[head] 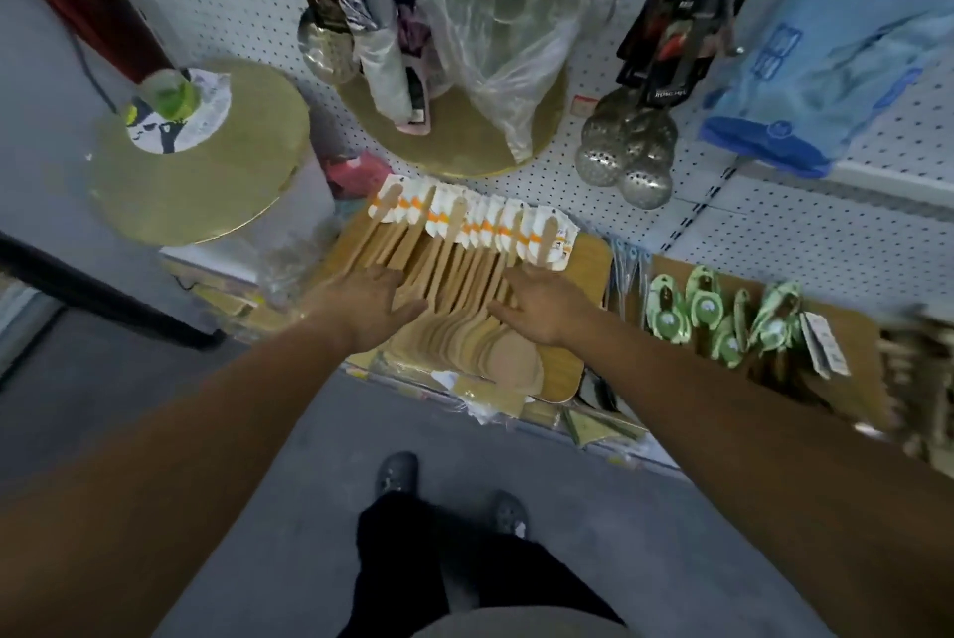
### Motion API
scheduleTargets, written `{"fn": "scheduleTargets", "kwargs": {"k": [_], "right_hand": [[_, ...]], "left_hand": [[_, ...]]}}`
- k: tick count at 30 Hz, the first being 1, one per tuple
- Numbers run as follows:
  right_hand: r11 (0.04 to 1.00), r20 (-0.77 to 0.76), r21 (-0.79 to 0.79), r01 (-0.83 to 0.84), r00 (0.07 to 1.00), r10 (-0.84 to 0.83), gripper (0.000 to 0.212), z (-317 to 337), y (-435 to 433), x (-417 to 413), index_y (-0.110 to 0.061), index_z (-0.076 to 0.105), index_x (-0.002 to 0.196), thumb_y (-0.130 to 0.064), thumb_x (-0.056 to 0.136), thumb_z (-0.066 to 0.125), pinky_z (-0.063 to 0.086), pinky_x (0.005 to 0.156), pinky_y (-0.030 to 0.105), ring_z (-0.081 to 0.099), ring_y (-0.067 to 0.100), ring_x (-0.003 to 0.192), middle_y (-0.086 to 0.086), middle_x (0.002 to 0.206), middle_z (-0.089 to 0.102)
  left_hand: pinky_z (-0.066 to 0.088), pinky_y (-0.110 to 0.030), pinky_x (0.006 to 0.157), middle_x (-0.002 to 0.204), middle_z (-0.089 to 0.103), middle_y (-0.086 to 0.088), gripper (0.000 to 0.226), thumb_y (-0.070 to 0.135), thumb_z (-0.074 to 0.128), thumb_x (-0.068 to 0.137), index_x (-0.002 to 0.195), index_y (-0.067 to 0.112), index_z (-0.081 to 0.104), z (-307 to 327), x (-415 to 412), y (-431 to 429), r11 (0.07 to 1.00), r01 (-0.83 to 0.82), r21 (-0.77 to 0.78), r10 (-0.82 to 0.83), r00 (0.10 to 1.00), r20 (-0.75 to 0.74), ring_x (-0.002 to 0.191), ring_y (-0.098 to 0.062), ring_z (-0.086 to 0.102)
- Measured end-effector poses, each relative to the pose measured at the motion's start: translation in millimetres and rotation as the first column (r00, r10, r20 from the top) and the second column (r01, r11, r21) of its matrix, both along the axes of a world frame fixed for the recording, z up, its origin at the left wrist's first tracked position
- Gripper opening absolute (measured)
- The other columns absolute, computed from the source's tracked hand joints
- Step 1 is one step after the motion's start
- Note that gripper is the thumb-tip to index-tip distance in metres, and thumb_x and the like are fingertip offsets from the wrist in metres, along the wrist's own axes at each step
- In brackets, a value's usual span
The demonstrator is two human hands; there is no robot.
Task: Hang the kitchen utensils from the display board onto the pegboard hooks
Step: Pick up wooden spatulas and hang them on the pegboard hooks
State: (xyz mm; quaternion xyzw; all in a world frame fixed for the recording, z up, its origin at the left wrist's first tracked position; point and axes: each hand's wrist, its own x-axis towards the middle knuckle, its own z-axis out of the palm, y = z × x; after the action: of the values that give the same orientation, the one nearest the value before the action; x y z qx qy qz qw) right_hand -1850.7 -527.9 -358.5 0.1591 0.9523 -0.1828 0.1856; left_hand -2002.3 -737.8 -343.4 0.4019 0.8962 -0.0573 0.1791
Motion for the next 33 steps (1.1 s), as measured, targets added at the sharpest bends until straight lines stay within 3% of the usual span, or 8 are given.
{"fn": "scheduleTargets", "kwargs": {"k": [4,9,15,19,22,25,28,33], "right_hand": [[0.984,0.092,-0.024,0.178,0.98,-0.175,0.067,-28.9,-5.0,11.3,-0.01,0.037,0.147,-0.057,0.099,0.04,0.041,0.107,0.045,0.041,0.033,0.136,0.015,0.15,0.042],[0.932,0.16,0.01,0.363,0.919,-0.36,0.057,-66.8,-19.7,6.1,-0.01,0.04,0.145,-0.046,0.1,0.046,0.042,0.099,0.04,0.046,0.033,0.129,0.014,0.14,0.048],[0.864,0.235,-0.015,0.503,0.842,-0.485,0.057,-117.6,-31.1,-15.3,-0.007,0.041,0.144,-0.042,0.099,0.05,0.042,0.106,0.044,0.044,0.033,0.132,0.016,0.141,0.048],[0.825,0.219,-0.027,0.564,0.809,-0.546,0.055,-148.7,-20.0,-24.0,-0.007,0.043,0.143,-0.038,0.099,0.053,0.044,0.102,0.042,0.047,0.034,0.129,0.016,0.141,0.049],[0.763,0.211,-0.028,0.646,0.75,-0.627,0.054,-174.2,-0.9,-31.8,-0.003,0.048,0.137,-0.038,0.097,0.057,0.045,0.097,0.039,0.051,0.035,0.124,0.019,0.135,0.053],[0.663,0.177,-0.077,0.745,0.664,-0.726,0.052,-194.1,13.5,-40.1,-0.003,0.054,0.127,-0.038,0.09,0.064,0.043,0.083,0.034,0.055,0.035,0.114,0.02,0.125,0.058],[0.557,0.172,-0.121,0.822,0.57,-0.804,0.056,-206.6,21.3,-44.8,-0.004,0.056,0.127,-0.039,0.085,0.071,0.039,0.078,0.031,0.056,0.033,0.111,0.015,0.124,0.059],[0.439,0.212,-0.173,0.882,0.468,-0.858,0.05,-233.1,21.4,-52.5,-0.007,0.065,0.112,-0.045,0.08,0.076,0.045,0.071,0.032,0.061,0.027,0.092,0.007,0.105,0.066]], "left_hand": [[0.044,-0.039,0.101,0.142,0.051,-0.007,0.082,0.076,0.027,0.087,0.139,0.016,0.047,-40.4,-27.6,19.5,0.994,0.109,0.029,-0.111,0.991,0.074,0.126,-0.026,0.051],[0.045,-0.037,0.101,0.145,0.048,-0.004,0.066,0.063,0.04,0.094,0.144,0.019,0.043,-93.0,-61.2,35.7,0.98,0.188,0.065,-0.197,0.963,0.185,0.13,-0.023,0.049],[0.049,-0.037,0.094,0.137,0.054,-0.008,0.062,0.058,0.044,0.094,0.14,0.017,0.047,-151.1,-88.5,38.7,0.972,0.232,0.04,-0.235,0.955,0.18,0.12,-0.027,0.054],[0.052,-0.04,0.086,0.122,0.06,-0.017,0.045,0.043,0.052,0.096,0.127,0.01,0.059,-175.0,-104.1,46.8,0.993,0.083,0.079,-0.098,0.972,0.212,0.109,-0.034,0.058],[0.053,-0.038,0.077,0.111,0.066,-0.015,0.041,0.043,0.054,0.095,0.117,0.009,0.063,-190.1,-111.9,62.5,0.987,-0.05,0.154,0.014,0.974,0.226,0.099,-0.033,0.063],[0.051,-0.034,0.071,0.106,0.066,-0.012,0.048,0.051,0.056,0.092,0.113,0.008,0.062,-205.7,-113.6,77.4,0.98,-0.15,0.131,0.114,0.961,0.254,0.097,-0.031,0.064],[0.054,-0.039,0.076,0.112,0.062,-0.011,0.065,0.064,0.061,0.081,0.119,0.011,0.054,-218.7,-112.1,85.6,0.964,-0.249,0.091,0.21,0.928,0.306,0.098,-0.029,0.063],[0.049,-0.037,0.077,0.111,0.059,-0.011,0.071,0.067,0.057,0.082,0.128,0.015,0.044,-238.2,-90.6,79.5,0.973,-0.226,0.042,0.21,0.948,0.238,0.1,-0.03,0.062]]}}
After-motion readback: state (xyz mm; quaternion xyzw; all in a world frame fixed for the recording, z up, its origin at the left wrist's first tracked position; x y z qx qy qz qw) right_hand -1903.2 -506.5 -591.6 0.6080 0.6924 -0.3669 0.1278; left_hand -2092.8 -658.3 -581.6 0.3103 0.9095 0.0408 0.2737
